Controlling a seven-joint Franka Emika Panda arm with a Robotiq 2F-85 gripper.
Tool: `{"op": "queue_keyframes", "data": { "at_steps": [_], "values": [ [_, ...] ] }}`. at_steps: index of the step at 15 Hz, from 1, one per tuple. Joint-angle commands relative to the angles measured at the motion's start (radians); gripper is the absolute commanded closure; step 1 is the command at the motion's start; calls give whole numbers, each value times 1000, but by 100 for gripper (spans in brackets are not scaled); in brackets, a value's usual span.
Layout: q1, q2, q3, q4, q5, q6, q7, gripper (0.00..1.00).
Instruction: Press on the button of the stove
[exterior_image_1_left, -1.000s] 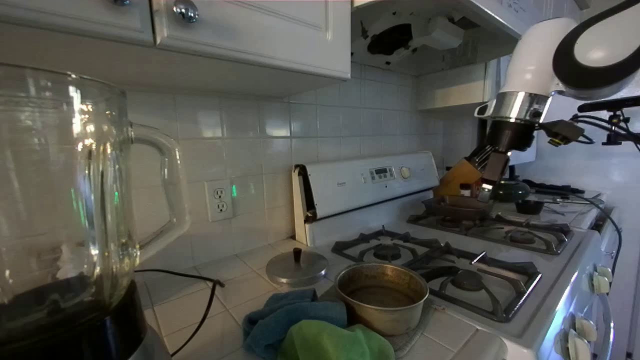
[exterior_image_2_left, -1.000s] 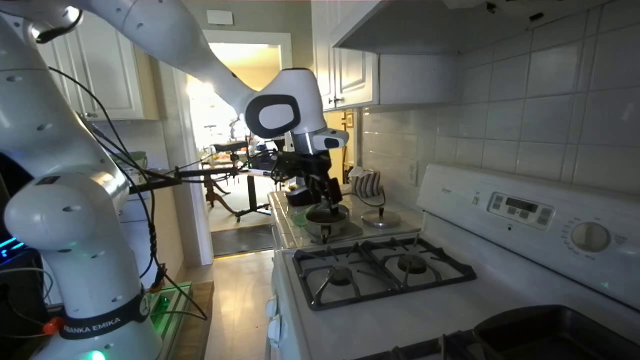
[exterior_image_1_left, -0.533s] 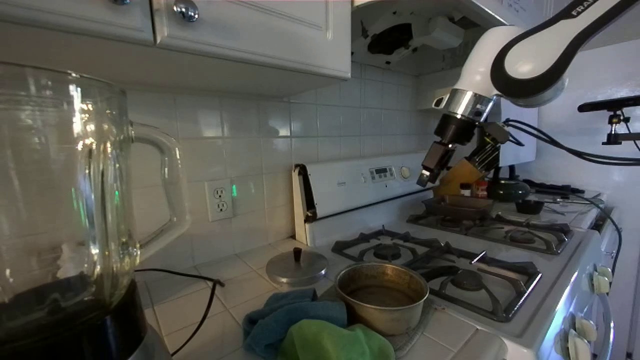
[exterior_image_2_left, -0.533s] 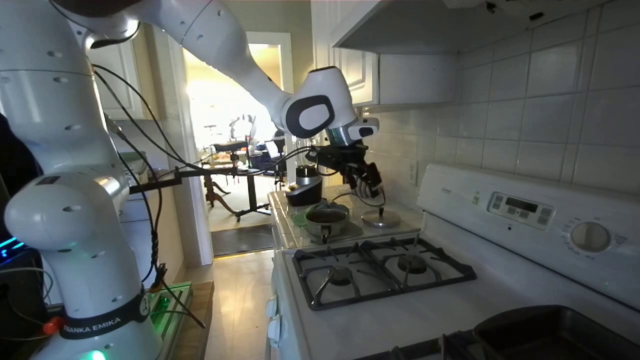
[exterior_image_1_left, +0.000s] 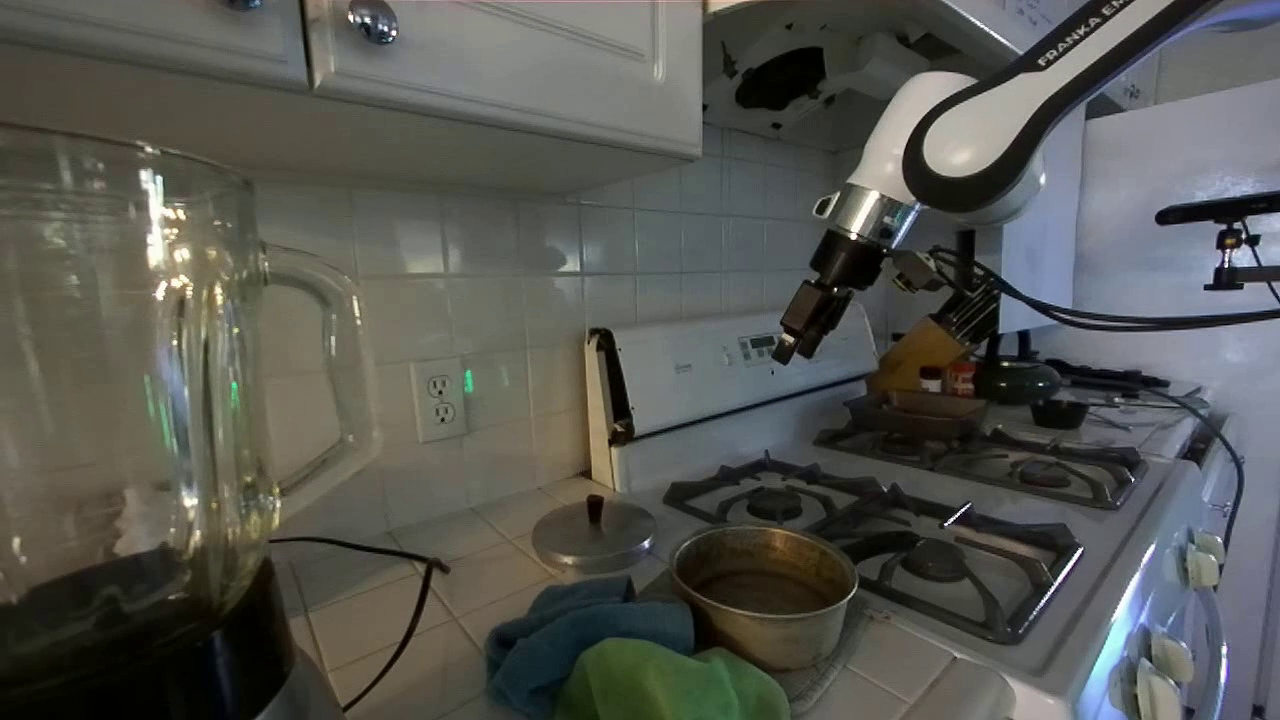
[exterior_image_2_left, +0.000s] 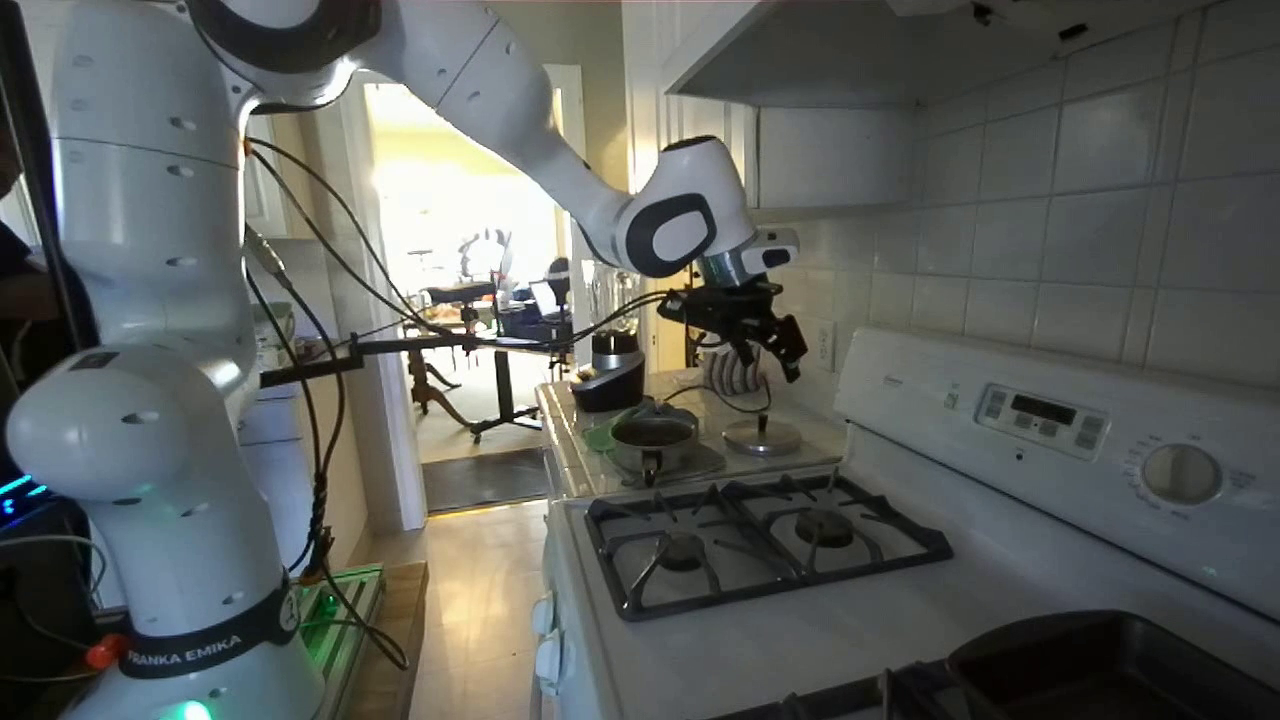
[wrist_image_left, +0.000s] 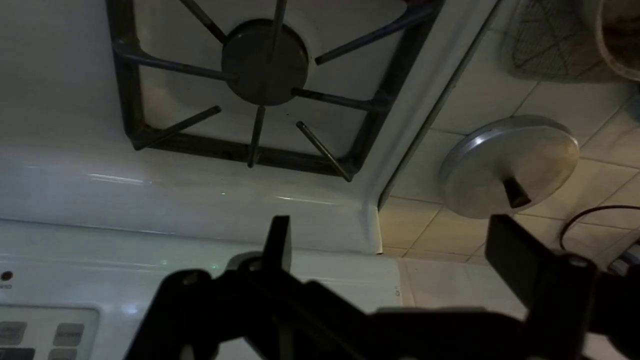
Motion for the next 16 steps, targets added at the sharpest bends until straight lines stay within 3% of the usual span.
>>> {"op": "queue_keyframes", "data": {
  "at_steps": [1,3,8,13,14,16],
  "values": [
    [-25,3,26,4,-12,-1,10,0],
    [-25,3,27,4,-12,-1,10,0],
    [-38,48,62,24,48,155,5,0],
    [-35,112,36,42,-35,283,43,1],
    [-37,124,29,48,-47,302,44,26],
    [-38,149,11,64,-73,338,49,31]
  ]
}}
